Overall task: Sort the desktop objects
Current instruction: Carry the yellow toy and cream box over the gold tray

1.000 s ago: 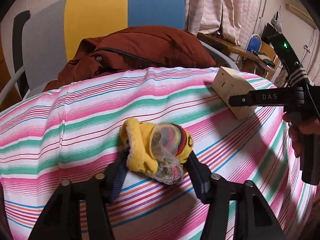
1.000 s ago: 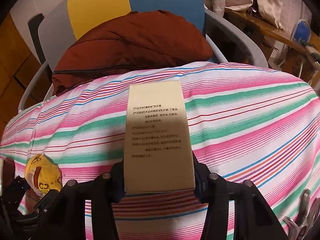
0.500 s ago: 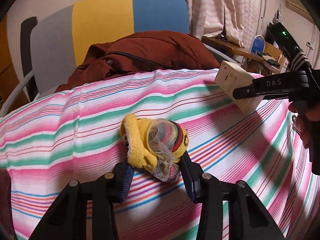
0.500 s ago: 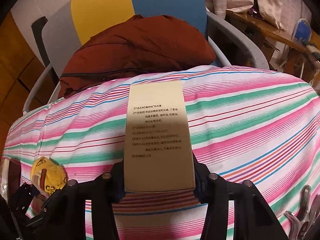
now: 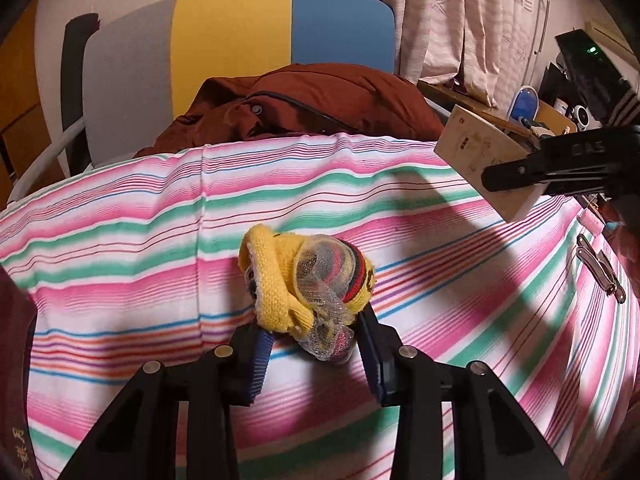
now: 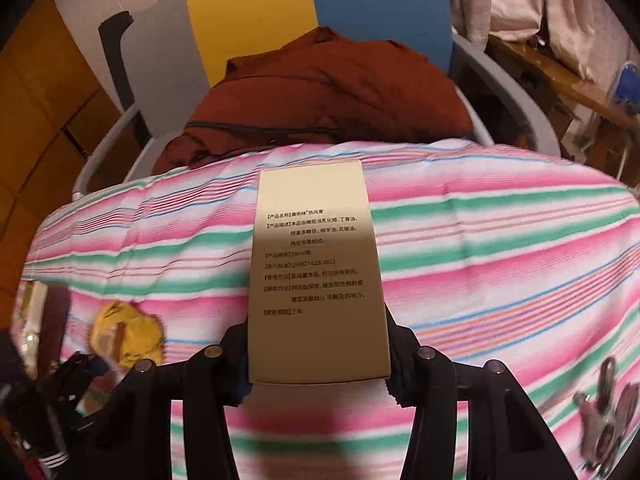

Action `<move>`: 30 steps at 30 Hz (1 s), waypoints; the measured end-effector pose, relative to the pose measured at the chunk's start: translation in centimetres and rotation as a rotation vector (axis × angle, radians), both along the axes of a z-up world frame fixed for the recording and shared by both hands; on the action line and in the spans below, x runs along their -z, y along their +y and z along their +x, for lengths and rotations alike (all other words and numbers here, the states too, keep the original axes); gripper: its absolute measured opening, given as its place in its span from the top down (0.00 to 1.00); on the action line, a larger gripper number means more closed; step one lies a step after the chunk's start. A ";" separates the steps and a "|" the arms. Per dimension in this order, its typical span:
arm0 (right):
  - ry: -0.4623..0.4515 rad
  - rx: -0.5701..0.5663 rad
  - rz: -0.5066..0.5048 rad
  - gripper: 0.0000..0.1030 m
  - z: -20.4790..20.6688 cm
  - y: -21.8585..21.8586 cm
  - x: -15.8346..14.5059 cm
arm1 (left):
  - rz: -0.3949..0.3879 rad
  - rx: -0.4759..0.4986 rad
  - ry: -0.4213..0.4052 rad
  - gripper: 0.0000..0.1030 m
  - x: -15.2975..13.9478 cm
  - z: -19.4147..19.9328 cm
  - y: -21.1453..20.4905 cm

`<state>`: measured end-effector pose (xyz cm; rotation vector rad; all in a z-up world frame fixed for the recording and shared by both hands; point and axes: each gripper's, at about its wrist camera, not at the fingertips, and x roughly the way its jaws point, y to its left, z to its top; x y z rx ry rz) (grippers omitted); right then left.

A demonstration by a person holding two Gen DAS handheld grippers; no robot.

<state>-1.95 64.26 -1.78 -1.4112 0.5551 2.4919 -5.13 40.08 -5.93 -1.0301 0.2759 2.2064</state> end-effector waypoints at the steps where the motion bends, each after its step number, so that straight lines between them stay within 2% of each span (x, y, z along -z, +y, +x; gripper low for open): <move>1: -0.003 -0.002 -0.012 0.50 0.3 -0.6 -0.3 | 0.000 0.000 0.002 0.64 0.0 0.1 -0.2; 11: 0.031 -0.071 -0.060 0.50 2.4 -7.6 -2.6 | 0.034 -0.030 -0.025 0.67 -0.4 1.7 -4.6; 19: 0.054 -0.131 -0.103 0.50 3.2 -13.3 -3.5 | 0.100 -0.063 -0.053 0.68 -1.6 3.4 -10.1; 25: 0.098 -0.195 -0.093 0.50 2.9 -18.1 -5.4 | 0.209 -0.096 -0.076 0.68 -4.5 4.8 -15.6; 30: 0.137 -0.281 -0.079 0.50 2.3 -23.5 -7.1 | 0.265 -0.155 -0.014 0.68 -7.4 5.2 -21.7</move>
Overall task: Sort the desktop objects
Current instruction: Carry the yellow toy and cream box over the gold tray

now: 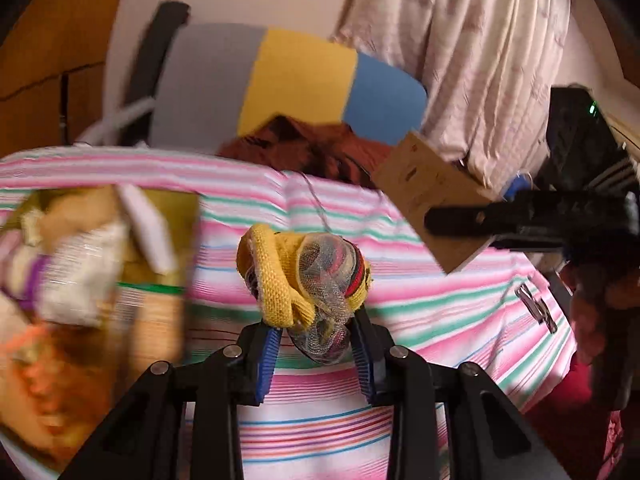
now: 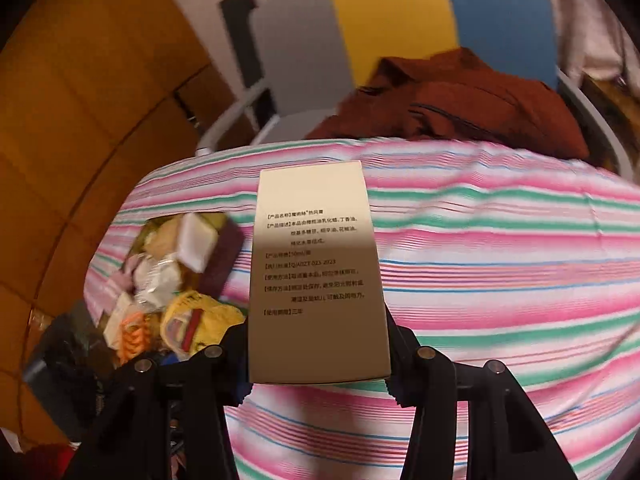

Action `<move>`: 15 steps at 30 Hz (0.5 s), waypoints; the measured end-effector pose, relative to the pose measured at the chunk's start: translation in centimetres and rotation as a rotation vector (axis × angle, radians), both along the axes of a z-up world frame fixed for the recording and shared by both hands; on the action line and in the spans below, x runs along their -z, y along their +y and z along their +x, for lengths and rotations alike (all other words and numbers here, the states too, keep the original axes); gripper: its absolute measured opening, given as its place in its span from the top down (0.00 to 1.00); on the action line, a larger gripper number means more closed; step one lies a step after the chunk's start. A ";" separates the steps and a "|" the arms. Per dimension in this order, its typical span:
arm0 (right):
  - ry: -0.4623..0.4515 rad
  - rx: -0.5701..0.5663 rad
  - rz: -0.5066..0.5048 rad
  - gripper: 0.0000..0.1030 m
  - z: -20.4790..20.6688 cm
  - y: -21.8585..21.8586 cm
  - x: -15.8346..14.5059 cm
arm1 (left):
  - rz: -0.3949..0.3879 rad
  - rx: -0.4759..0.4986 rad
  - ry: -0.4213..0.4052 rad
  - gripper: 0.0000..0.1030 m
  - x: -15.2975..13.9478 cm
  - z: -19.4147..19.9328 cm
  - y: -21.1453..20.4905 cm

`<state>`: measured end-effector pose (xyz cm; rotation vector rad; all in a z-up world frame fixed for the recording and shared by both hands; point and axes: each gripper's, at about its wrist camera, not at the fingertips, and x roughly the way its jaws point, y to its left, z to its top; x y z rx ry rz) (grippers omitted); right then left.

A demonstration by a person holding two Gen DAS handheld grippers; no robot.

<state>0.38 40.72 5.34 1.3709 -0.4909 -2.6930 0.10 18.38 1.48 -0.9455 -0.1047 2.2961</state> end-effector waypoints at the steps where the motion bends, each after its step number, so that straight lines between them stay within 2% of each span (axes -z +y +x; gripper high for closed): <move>1: 0.005 -0.016 0.003 0.50 -0.3 -1.3 -0.2 | 0.003 -0.027 0.012 0.68 -0.4 -0.1 -1.4; 9: -0.015 -0.127 -0.080 0.50 -2.6 -11.1 0.6 | 0.026 -0.279 -0.014 0.68 -1.4 -4.2 -12.5; 13: -0.057 -0.152 -0.098 0.50 -3.9 -15.7 1.8 | 0.005 -0.340 -0.025 0.68 -1.2 -6.6 -15.7; 15: -0.067 -0.143 -0.088 0.50 -4.3 -16.5 2.0 | -0.009 -0.356 -0.030 0.66 -0.9 -7.6 -16.7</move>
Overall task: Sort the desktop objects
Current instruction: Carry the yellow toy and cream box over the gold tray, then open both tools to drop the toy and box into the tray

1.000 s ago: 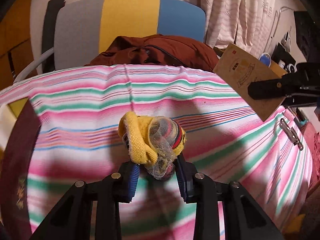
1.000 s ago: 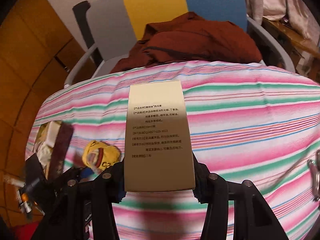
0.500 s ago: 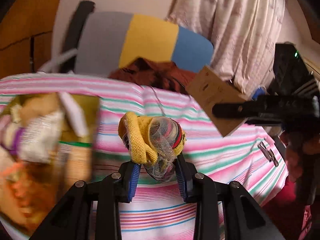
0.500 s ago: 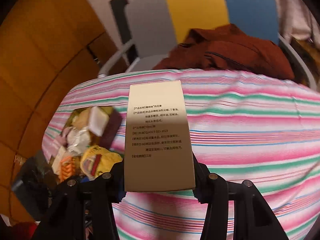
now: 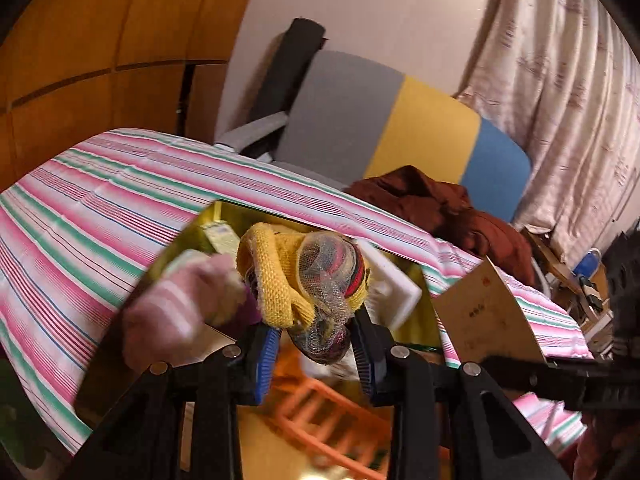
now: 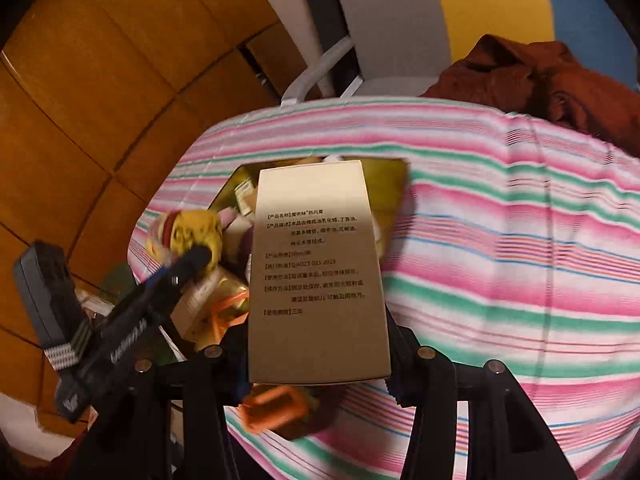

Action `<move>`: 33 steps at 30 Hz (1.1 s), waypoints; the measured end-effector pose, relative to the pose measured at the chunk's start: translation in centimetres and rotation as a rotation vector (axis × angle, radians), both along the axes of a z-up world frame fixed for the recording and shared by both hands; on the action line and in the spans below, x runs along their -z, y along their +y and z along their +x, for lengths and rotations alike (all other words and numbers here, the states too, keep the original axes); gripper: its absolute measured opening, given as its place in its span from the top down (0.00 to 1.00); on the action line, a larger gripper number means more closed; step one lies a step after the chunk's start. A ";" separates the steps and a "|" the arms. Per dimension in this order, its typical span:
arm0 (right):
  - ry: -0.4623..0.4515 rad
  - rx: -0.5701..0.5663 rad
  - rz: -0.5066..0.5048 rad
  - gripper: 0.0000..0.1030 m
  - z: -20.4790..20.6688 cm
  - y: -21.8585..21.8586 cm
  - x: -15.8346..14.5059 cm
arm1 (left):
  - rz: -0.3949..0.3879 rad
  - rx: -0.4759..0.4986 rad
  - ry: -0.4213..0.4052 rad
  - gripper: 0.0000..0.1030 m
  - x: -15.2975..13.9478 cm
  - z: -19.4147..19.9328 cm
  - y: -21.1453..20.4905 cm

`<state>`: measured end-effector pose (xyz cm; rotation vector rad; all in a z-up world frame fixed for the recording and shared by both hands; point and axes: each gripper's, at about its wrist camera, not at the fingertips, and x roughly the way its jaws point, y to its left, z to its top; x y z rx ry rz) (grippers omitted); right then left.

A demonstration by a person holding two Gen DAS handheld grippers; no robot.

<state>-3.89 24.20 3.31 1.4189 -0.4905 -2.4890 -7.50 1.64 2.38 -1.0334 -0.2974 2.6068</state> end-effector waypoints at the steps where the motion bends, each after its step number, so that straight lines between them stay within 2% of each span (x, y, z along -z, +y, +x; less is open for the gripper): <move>1: -0.002 0.011 0.008 0.50 -0.1 -0.6 0.1 | -0.004 0.001 -0.012 0.66 0.2 -0.5 -0.2; 2: -0.002 0.017 0.008 0.50 -0.2 -0.8 0.2 | -0.001 0.010 -0.030 0.64 0.5 -1.2 -0.5; 6: -0.029 0.041 0.002 0.48 -1.0 -2.5 0.8 | -0.008 0.018 -0.104 0.45 1.7 -2.7 -1.1; 7: -0.037 0.036 -0.007 0.48 -1.3 -3.1 1.1 | -0.013 0.013 -0.110 0.44 1.7 -2.8 -1.1; 11: -0.040 0.039 -0.081 0.30 -1.3 -4.2 1.5 | -0.012 -0.017 -0.090 0.43 1.1 -1.5 -1.9; 13: -0.021 0.049 -0.090 0.27 -0.7 -4.1 1.2 | -0.006 -0.036 -0.079 0.43 0.7 -0.9 -2.6; 19: 0.034 0.092 -0.051 0.27 0.1 -3.3 0.7 | 0.006 -0.106 -0.065 0.43 -0.1 1.6 -4.8; 21: 0.040 0.094 -0.018 0.31 -0.6 -3.5 0.9 | -0.048 -0.137 -0.061 0.43 -0.4 2.3 -5.0; 23: 0.040 0.062 0.001 0.42 -1.6 -4.3 1.3 | -0.117 -0.165 -0.060 0.43 -0.9 3.0 -4.7; 24: 0.031 0.038 0.015 0.43 -2.3 -5.0 1.8 | -0.141 -0.176 -0.063 0.42 -1.0 3.3 -4.7; 27: 0.033 -0.011 0.034 0.43 -3.3 -6.6 2.4 | -0.153 -0.163 -0.083 0.43 -1.1 4.0 -4.8; 30: 0.037 0.002 0.020 0.43 -2.9 -6.6 2.3 | -0.138 -0.150 -0.095 0.43 -1.1 4.7 -4.8; 31: 0.046 0.004 0.021 0.40 -2.6 -6.6 2.0 | -0.137 -0.151 -0.093 0.43 -1.1 5.0 -4.7; 33: 0.087 0.020 0.082 0.22 -1.2 -6.7 1.0 | -0.155 -0.151 -0.085 0.43 -1.2 5.6 -4.3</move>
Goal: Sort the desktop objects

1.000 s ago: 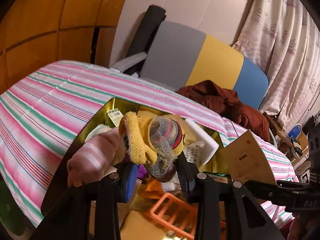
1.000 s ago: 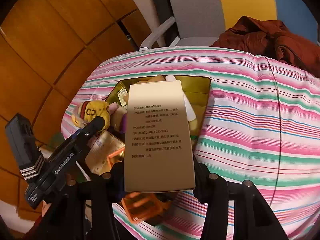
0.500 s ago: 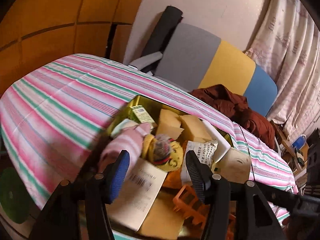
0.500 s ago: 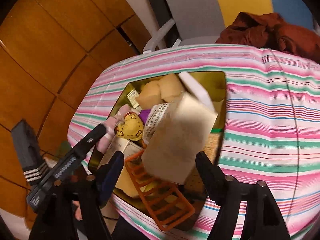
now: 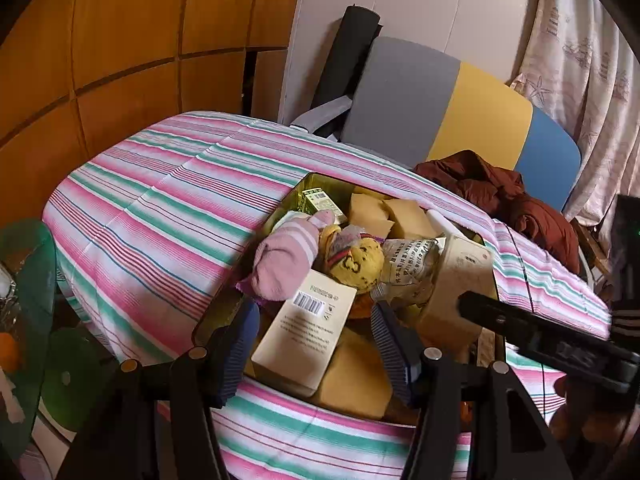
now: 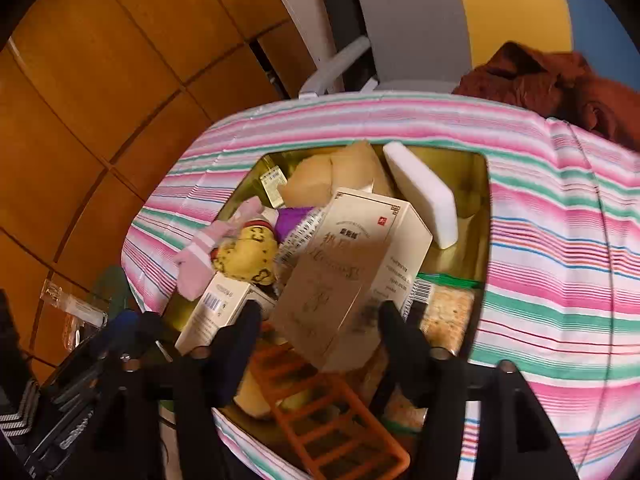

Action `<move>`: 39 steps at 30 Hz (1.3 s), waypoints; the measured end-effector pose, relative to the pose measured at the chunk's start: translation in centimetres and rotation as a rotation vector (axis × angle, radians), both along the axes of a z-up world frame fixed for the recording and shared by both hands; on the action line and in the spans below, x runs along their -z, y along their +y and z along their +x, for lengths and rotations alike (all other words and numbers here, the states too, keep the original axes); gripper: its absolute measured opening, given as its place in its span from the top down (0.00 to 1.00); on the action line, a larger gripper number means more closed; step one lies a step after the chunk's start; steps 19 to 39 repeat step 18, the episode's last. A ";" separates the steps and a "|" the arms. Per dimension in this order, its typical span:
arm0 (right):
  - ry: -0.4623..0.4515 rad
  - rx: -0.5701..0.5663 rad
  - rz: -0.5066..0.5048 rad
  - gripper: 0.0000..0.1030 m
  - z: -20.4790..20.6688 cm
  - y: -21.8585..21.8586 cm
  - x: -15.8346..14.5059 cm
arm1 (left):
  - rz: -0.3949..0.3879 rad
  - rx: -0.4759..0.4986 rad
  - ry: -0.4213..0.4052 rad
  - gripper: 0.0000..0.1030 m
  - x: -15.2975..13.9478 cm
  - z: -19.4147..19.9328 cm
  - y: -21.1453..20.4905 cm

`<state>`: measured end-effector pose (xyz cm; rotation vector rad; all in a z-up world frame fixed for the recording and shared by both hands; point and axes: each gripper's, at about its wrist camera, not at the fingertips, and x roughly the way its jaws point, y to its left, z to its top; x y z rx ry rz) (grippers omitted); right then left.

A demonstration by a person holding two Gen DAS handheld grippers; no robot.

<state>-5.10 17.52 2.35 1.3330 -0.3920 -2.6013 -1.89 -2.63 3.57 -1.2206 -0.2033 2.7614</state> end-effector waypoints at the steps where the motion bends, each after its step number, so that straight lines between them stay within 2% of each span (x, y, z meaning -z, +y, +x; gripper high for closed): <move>1: 0.024 0.009 0.029 0.08 0.6 -0.1 -0.4 | -0.011 0.004 0.001 0.43 -0.1 0.2 0.3; 2: 0.051 0.019 0.057 0.02 1.2 -0.2 -0.9 | -0.022 0.006 0.002 0.43 -0.2 0.1 0.6; 4: 0.109 0.031 0.131 0.00 2.5 -0.6 -1.9 | -0.049 0.017 0.011 0.43 -0.5 0.6 1.3; 8: 0.149 0.041 0.199 0.00 3.5 -0.8 -2.9 | -0.108 -0.003 0.038 0.45 -1.2 1.6 2.2; 16: 0.140 0.051 0.168 0.00 4.1 -0.2 -2.7 | -0.187 -0.025 0.088 0.45 -1.6 2.4 2.8; 39: 0.138 0.049 0.168 0.00 4.2 -0.4 -2.7 | -0.183 -0.018 0.076 0.45 -1.4 2.2 2.8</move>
